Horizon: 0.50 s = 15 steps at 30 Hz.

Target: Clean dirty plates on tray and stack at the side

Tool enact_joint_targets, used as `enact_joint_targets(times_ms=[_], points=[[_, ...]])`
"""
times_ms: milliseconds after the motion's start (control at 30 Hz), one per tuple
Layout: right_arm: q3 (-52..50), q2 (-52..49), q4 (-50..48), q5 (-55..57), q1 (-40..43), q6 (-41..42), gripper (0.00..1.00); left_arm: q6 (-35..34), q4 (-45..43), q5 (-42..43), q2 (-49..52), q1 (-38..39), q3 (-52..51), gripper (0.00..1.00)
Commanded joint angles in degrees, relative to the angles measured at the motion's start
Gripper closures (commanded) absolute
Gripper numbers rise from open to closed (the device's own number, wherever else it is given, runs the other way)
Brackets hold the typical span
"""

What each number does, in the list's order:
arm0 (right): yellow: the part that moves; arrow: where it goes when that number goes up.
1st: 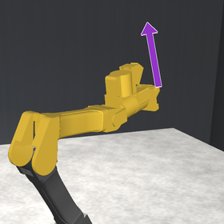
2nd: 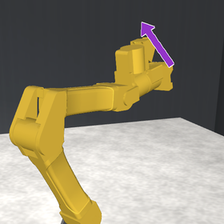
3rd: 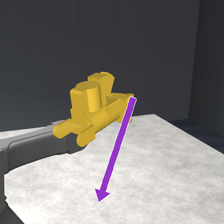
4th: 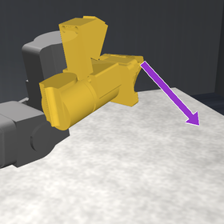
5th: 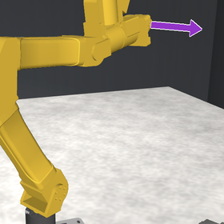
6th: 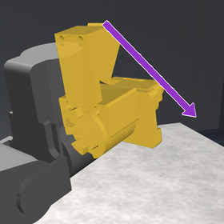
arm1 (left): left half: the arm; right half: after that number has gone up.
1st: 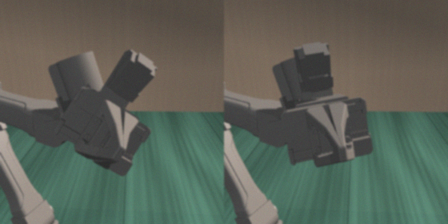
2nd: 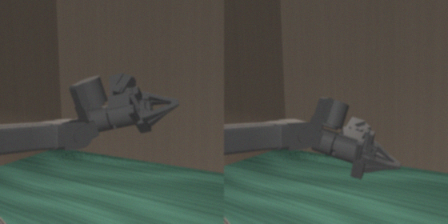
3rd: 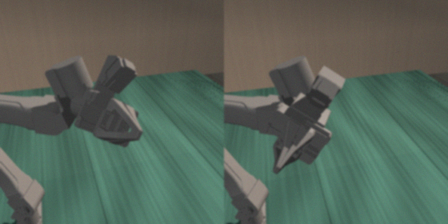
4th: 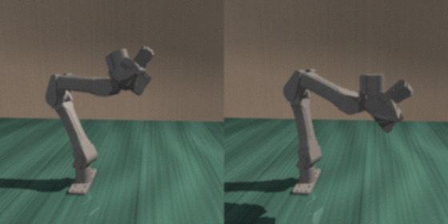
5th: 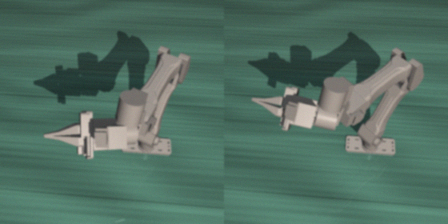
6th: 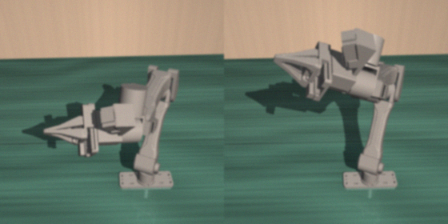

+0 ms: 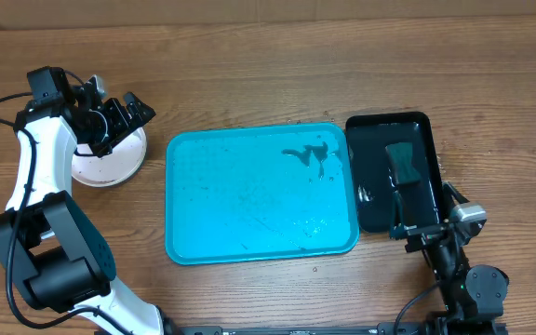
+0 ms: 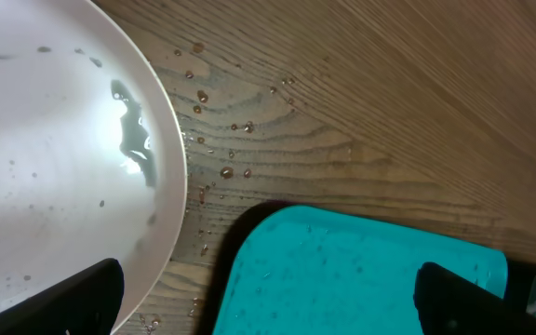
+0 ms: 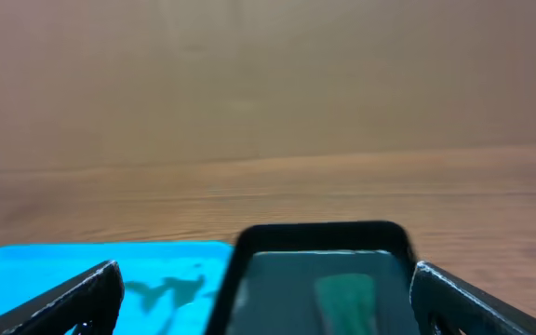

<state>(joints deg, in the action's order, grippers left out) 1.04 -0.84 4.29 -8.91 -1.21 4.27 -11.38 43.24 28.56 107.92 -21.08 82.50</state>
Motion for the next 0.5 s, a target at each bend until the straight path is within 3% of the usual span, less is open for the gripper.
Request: enact_joint_targets(times_ms=[0, 467], points=[[-0.6, 0.7, 0.5, 10.3, -0.2, -0.2, 0.00, 1.5, -0.1, 0.9, 0.3, 0.1, 0.9, 0.00], [-0.6, 0.7, 0.1, 13.8, -0.2, -8.2, 0.00, 1.5, 0.0, 0.9, 0.3, 0.1, 0.9, 0.00]])
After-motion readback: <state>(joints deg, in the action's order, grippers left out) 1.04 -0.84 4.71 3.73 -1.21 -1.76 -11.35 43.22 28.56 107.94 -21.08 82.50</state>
